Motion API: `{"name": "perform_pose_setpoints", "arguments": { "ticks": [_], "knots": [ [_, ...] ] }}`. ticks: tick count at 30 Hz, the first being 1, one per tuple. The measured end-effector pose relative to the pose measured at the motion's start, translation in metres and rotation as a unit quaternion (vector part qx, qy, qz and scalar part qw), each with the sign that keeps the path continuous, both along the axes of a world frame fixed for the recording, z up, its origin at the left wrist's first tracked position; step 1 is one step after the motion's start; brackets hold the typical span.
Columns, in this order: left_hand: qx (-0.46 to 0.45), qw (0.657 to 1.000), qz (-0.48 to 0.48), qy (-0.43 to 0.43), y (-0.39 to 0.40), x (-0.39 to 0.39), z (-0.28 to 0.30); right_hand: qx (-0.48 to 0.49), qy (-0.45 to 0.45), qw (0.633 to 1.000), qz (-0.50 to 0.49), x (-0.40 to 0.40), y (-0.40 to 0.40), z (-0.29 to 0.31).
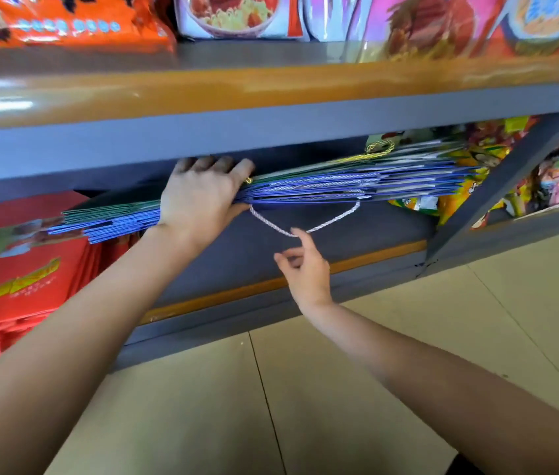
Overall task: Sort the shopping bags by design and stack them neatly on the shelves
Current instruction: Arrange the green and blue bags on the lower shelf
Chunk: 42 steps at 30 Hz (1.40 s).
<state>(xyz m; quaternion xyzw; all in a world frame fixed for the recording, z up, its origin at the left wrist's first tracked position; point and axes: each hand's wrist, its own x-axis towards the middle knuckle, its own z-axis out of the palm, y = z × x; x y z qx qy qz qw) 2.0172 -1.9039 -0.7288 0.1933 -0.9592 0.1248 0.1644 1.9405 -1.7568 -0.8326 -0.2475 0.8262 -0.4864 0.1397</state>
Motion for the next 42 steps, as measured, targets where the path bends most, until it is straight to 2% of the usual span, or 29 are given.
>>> {"name": "perform_pose_setpoints", "arguments": {
  "ticks": [2, 4, 6, 8, 11, 13, 15, 16, 18, 21, 24, 26, 27, 30, 34, 37, 42],
  "knots": [
    [0.008, 1.000, 0.015, -0.021, 0.001, 0.000, 0.003, -0.043, 0.068, 0.995, -0.057, -0.006, -0.009, -0.002],
    [0.005, 0.999, 0.009, -0.034, 0.006, 0.002, -0.004, -0.024, 0.101, 0.992, -0.074, -0.012, -0.014, -0.008],
    [-0.014, 0.999, -0.012, -0.044, 0.016, 0.008, -0.020, 0.106, 0.121, 0.987, -0.025, -0.012, -0.017, -0.014],
    [-0.027, 0.998, -0.029, -0.048, 0.021, 0.015, -0.041, 0.253, 0.118, 0.960, 0.005, -0.008, -0.022, -0.013],
    [-0.025, 0.997, -0.036, -0.065, 0.028, 0.020, -0.066, 0.339, 0.120, 0.932, 0.047, 0.002, -0.015, -0.002],
    [-0.029, 0.997, -0.029, -0.066, 0.031, 0.021, -0.072, 0.366, 0.203, 0.903, 0.096, 0.013, -0.001, 0.003],
    [-0.036, 0.998, -0.027, -0.051, 0.028, 0.020, -0.069, 0.396, 0.287, 0.854, 0.175, 0.029, 0.014, 0.010],
    [-0.038, 0.998, -0.028, -0.051, 0.027, 0.019, -0.068, 0.400, 0.292, 0.846, 0.198, 0.033, 0.019, 0.015],
    [-0.038, 0.998, -0.031, -0.050, 0.026, 0.018, -0.066, 0.395, 0.282, 0.851, 0.201, 0.029, 0.024, 0.035],
    [-0.038, 0.997, -0.034, -0.057, 0.027, 0.020, -0.072, 0.340, 0.367, 0.842, 0.202, 0.011, 0.028, 0.060],
    [-0.040, 0.997, -0.038, -0.055, 0.027, 0.021, -0.073, 0.206, 0.439, 0.855, 0.181, 0.008, 0.033, 0.065],
    [-0.042, 0.997, -0.040, -0.056, 0.026, 0.020, -0.069, 0.101, 0.502, 0.842, 0.170, -0.001, 0.036, 0.060],
    [-0.043, 0.997, -0.040, -0.056, 0.025, 0.019, -0.067, 0.082, 0.516, 0.834, 0.179, -0.012, 0.037, 0.057],
    [-0.036, 0.997, -0.033, -0.063, 0.023, 0.016, -0.059, 0.166, 0.499, 0.833, 0.172, -0.058, 0.050, 0.055],
    [-0.027, 0.998, -0.022, -0.051, 0.017, 0.011, -0.042, 0.299, 0.503, 0.803, 0.113, -0.105, 0.073, 0.038],
    [-0.017, 0.997, -0.030, -0.067, 0.016, 0.007, -0.039, 0.283, 0.520, 0.802, 0.074, -0.117, 0.067, 0.035],
    [-0.019, 0.996, -0.030, -0.085, 0.021, 0.011, -0.042, 0.265, 0.551, 0.787, 0.087, -0.121, 0.064, 0.026]
  ]
}}
